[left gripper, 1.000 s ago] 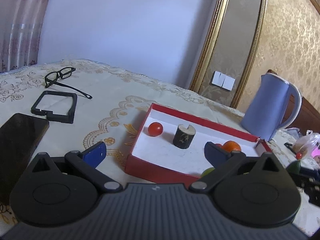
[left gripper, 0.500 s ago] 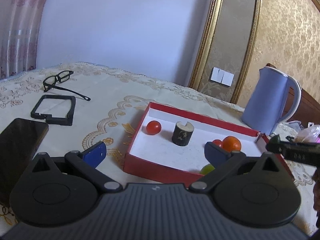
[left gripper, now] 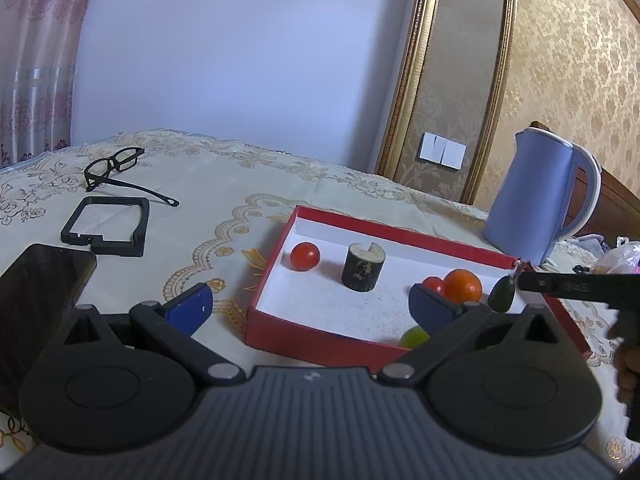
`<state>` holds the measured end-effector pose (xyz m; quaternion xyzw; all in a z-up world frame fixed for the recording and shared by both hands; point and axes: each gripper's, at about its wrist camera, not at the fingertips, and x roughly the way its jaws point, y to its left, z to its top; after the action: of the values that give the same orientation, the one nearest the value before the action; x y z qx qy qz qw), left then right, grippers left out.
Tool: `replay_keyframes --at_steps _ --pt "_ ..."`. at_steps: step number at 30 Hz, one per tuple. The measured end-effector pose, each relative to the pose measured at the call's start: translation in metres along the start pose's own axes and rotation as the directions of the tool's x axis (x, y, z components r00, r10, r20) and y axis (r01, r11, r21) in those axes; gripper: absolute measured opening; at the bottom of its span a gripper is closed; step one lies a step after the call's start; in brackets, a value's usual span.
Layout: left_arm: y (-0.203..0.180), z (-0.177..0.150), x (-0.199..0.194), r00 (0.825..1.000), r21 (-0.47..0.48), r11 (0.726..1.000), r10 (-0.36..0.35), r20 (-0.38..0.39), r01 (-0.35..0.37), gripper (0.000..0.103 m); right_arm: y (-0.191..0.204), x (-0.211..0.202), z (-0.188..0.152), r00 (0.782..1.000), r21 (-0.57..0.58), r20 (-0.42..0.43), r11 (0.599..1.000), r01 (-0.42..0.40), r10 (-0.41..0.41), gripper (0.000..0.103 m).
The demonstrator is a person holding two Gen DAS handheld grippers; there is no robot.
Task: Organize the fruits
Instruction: 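Carry the avocado into the tray and open the right tool, then grasp the dark cut wooden log piece beside the tray with the left tool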
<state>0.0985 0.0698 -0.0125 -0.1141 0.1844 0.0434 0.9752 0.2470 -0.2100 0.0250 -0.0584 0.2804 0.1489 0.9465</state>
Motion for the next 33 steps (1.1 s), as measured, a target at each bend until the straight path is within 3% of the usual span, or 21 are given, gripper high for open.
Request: replay_keyframes --at_steps 4,5,7,9,11,16,25,33 --pt "-0.005 -0.001 -0.002 0.996 0.041 0.995 -0.087 -0.009 0.087 0.103 0.001 -0.044 -0.012 0.998 0.004 0.067 1.0 -0.015 0.015 0.034" --pt "-0.008 -0.002 -0.004 0.991 0.06 0.989 -0.132 -0.014 0.132 0.103 0.001 -0.056 -0.016 0.996 0.011 0.089 1.0 -0.022 0.021 0.038" --pt "-0.014 -0.005 -0.009 0.976 0.109 0.97 -0.214 -0.04 0.217 0.103 -0.001 -0.084 -0.026 0.988 0.029 0.151 0.999 -0.043 0.038 0.056" --pt "-0.026 -0.011 -0.017 0.962 0.189 0.943 -0.264 -0.069 0.273 0.103 -0.001 -0.106 -0.038 0.978 0.032 0.204 0.998 -0.05 0.042 0.061" --pt "-0.039 -0.019 -0.026 0.956 0.281 0.914 -0.279 -0.086 0.292 0.103 -0.002 -0.122 -0.049 0.972 0.04 0.23 0.998 -0.05 0.04 0.061" --pt "-0.059 -0.035 -0.039 0.964 0.436 0.861 -0.254 -0.079 0.263 0.103 -0.001 -0.134 -0.07 0.97 0.082 0.234 0.993 -0.09 0.068 0.061" --pt "-0.078 -0.044 -0.035 0.947 0.519 0.793 -0.297 -0.126 0.318 0.103 0.002 -0.127 -0.088 0.976 0.129 0.201 0.985 -0.112 0.084 0.061" --pt "-0.086 -0.046 -0.019 0.922 0.481 0.788 -0.303 -0.242 0.385 0.074 0.006 -0.128 -0.094 0.977 0.112 0.199 0.989 -0.093 0.07 0.065"
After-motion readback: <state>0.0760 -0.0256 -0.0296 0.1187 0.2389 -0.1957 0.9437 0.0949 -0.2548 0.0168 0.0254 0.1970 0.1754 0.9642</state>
